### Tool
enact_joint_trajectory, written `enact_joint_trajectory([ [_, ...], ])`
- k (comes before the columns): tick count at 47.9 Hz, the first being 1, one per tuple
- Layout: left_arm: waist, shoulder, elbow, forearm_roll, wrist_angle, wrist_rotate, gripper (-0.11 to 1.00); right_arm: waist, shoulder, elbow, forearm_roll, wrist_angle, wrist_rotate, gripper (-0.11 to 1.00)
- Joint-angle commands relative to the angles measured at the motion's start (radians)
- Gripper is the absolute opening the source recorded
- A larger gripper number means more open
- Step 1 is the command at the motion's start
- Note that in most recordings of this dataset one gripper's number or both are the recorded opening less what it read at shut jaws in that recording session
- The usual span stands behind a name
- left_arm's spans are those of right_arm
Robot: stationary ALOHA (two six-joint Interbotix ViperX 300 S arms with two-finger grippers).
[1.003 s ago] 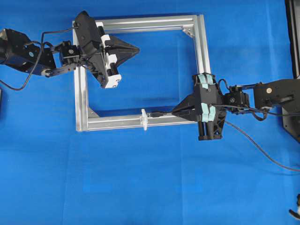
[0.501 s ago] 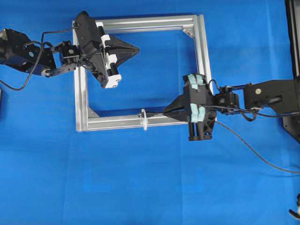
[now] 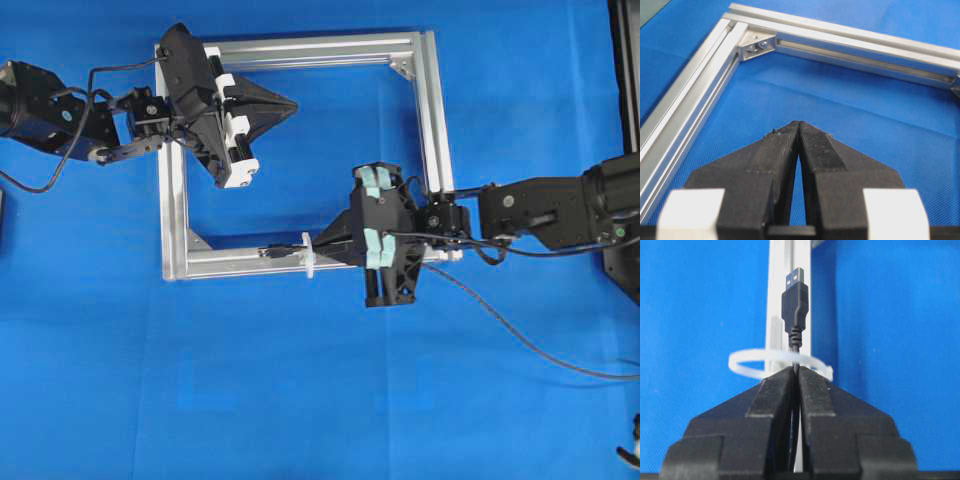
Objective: Insert the wire through the string loop located in the center.
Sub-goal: 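Push the USB plug through the zip-tie loop with the right gripper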
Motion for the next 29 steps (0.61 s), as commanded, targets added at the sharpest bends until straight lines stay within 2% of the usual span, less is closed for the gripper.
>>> enact_joint_trajectory([
  [1,-0.002,-0.032,-0.014,0.003,-0.005,0.0,0.0,0.006,-0.011,-0.025,0.003,-0.003,0.0,-0.02],
  [20,-0.011,-0.034,-0.014,0.003,-0.005,-0.003,0.0,0.006,-0.011,-0.021,0.003,0.002,0.0,-0.02],
  [29,-0.077,-0.057,-0.003,0.003,0.026,-0.012,0.0,0.005,-0.012,-0.02,0.003,0.002,0.0,-0.02],
])
